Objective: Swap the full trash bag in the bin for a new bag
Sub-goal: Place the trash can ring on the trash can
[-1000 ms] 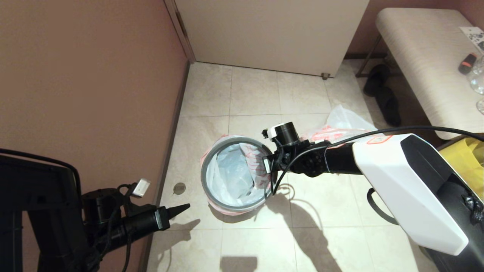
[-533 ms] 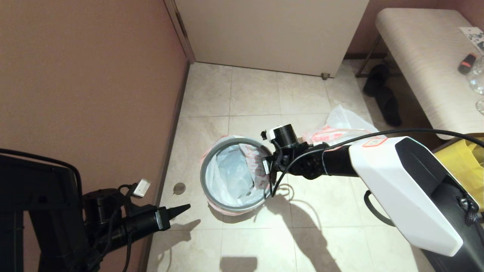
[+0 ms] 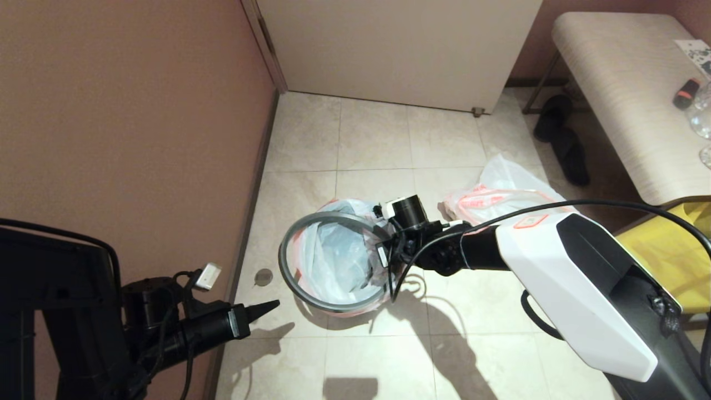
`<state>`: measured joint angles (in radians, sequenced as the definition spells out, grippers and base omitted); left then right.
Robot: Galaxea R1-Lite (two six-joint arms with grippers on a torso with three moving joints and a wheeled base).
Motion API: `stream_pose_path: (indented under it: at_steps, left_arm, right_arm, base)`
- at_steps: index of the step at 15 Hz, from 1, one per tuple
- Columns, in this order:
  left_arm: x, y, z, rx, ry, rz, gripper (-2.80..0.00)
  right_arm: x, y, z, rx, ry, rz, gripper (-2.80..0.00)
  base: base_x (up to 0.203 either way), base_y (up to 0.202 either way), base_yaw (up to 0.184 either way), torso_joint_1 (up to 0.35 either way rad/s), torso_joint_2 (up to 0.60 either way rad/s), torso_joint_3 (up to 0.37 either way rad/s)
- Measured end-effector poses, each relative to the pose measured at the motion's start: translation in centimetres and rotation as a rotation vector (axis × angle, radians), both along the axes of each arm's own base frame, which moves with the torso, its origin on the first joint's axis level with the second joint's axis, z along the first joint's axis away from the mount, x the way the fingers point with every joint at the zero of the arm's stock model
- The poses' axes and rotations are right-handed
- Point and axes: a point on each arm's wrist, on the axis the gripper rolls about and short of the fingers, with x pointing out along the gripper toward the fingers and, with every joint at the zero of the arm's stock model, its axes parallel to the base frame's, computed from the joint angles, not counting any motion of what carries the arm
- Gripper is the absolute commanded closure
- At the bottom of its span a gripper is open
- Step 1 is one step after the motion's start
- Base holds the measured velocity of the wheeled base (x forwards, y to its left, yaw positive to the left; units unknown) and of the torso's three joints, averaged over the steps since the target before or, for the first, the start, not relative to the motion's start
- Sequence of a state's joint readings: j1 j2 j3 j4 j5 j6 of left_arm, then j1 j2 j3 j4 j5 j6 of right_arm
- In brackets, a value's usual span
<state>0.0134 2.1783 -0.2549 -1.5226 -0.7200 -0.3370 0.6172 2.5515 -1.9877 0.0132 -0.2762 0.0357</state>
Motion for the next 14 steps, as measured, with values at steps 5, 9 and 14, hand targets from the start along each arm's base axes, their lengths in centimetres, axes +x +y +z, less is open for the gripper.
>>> stream_pose_path:
  at_steps: [5, 9, 14]
  left_arm:
    - [0.0, -0.1, -0.1, 0.000, 0.002, -0.002, 0.00]
    - [0.0, -0.1, -0.1, 0.000, 0.002, -0.004, 0.00]
    - [0.0, -0.2, -0.1, 0.000, 0.002, -0.006, 0.00]
  right_arm:
    - [-1.0, 0.5, 2.5, 0.026, -0.036, 0.015, 0.00]
    - [-0.8, 0.0, 3.6, 0.038, -0.068, -0.014, 0.00]
    - [0.6, -1.3, 2.6, 0.042, -0.081, -0.051, 0.00]
  base:
    - [0.000, 0.000, 0.000, 0.000, 0.00, 0.000]
    - [0.000, 0.000, 0.000, 0.000, 0.00, 0.000]
    - [0.000, 0.000, 0.000, 0.000, 0.00, 0.000]
